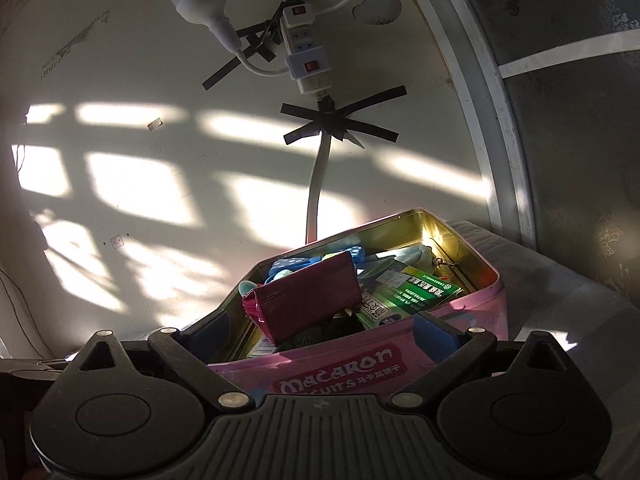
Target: Organize objects
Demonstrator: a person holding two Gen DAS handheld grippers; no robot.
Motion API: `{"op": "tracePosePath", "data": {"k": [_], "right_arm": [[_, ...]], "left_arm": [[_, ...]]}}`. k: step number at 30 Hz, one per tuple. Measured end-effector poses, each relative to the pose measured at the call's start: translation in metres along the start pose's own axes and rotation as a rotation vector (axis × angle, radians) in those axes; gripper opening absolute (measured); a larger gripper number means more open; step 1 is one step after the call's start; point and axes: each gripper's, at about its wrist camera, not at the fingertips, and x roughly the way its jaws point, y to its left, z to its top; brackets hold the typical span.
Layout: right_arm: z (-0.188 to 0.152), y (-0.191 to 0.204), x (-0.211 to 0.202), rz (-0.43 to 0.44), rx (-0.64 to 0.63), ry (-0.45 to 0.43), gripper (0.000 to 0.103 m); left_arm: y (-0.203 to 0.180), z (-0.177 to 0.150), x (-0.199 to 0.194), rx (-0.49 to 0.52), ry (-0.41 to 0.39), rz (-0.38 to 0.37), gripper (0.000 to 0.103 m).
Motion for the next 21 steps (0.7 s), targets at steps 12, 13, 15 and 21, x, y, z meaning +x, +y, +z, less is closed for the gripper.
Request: {"op": "tracePosePath", "data": {"k": [12,13,15,21], "right_arm": [[-0.009,0.019,-0.012,0.013,-0.006,0.025,0.099],[-0.011,0.022,-0.013,0.012,-0.008,0.029,0.099],[-0.013,0.024,-0.013,0.011,-0.012,0.033,0.099],[-0.018,0.029,-0.014,-0.001,-0.005,0.045,0.099]], "left_arm": [[0.011,-0.024,-0.024,-0.026,-0.029,0.045,0.096],[0.011,-0.026,-0.025,-0.028,-0.025,0.045,0.096],[0.012,-0.029,-0.025,-0.031,-0.019,0.046,0.097],[0.017,-0.038,-0.026,-0.037,0.002,0.050,0.100]]}}
